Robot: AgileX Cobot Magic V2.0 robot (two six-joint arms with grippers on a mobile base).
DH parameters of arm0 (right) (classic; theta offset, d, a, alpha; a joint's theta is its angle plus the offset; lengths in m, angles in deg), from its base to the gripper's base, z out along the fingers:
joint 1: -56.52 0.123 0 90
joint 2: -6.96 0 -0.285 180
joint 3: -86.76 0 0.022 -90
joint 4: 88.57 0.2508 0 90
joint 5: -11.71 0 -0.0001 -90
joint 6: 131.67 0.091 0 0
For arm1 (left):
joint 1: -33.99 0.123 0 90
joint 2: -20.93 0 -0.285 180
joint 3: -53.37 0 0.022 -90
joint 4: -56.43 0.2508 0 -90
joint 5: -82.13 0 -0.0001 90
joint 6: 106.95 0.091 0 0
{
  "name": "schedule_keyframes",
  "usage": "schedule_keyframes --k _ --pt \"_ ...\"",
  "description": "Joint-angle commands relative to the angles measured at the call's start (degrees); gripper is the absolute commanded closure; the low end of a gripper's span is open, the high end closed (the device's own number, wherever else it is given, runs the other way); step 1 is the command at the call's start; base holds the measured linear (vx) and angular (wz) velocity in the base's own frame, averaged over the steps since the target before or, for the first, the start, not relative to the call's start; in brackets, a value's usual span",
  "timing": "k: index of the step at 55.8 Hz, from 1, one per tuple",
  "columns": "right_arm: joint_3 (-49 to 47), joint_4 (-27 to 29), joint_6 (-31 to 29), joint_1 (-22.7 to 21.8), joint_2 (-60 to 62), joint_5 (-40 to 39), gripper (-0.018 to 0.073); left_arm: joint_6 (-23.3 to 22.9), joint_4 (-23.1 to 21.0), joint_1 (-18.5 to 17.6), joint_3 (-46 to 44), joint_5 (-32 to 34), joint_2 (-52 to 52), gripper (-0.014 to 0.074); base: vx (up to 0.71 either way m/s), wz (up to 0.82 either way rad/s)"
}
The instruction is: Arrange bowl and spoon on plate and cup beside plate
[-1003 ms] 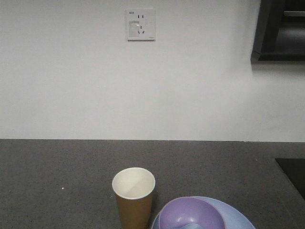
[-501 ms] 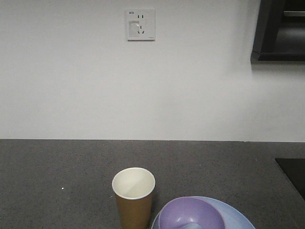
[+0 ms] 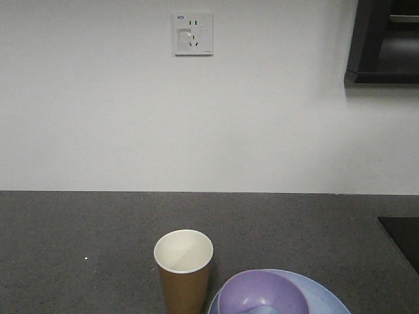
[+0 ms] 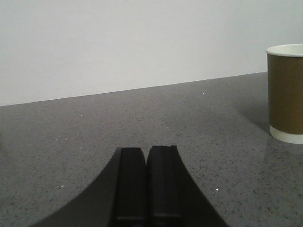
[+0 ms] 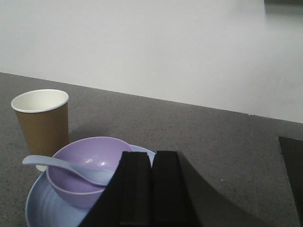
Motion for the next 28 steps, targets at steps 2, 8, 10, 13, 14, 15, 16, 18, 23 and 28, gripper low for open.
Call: schedule_keyframes --k 2,8,10,13,14,15,16,18,23,28 --pt "-1.50 0.21 -0.46 0.00 -0.66 -4.79 0.0567 0.05 -0.17 0.03 -1.43 4.25 0.93 0.0596 0.00 0.00" --pt "-1.50 0.21 -0.46 0.00 -0.66 -4.79 0.0567 0.05 -0.17 0.03 -1.43 4.25 0.93 0.0596 0.00 0.00" --pt "-1.50 0.21 -0.46 0.00 -0.66 -4.79 0.0567 0.05 -0.17 0.03 -1.43 4.25 0.93 0.0596 0.00 0.00" --pt "-1.50 0.27 -0.46 0.00 -0.66 -4.79 0.0567 0.05 -0.17 0.03 -1.43 4.25 0.93 0.0596 0.00 0.00" --pt "-1.50 0.34 -0.46 0.00 -0.66 -4.79 0.0567 0.05 -0.17 0.03 -1.43 4.25 0.93 0.0596 0.00 0.00" --pt "-1.50 0.45 -0.46 0.00 -0.66 -4.84 0.0567 0.05 -0.17 0.03 -1.43 4.25 0.93 0.0596 0.00 0.00" --pt "-1.50 0.45 -0.46 0.00 -0.66 -4.84 0.0567 0.05 -0.17 0.03 -1.43 4.25 0.93 0.0596 0.00 0.00" --pt "-1.43 0.39 -0.46 0.00 -0.66 -4.92 0.0567 0.05 -0.17 0.03 -1.43 4.25 0.93 0.0596 0.00 0.00" --pt "-0.43 0.07 -0.46 0.00 -0.66 -5.64 0.0567 0.05 -0.17 0.03 -1.43 4.25 0.93 0.0596 0.00 0.00" --pt "1.95 -2.59 0.57 0.00 -0.66 -7.56 0.0567 0.05 -0.17 0.03 -1.43 4.25 0.93 0.0596 0.00 0.00"
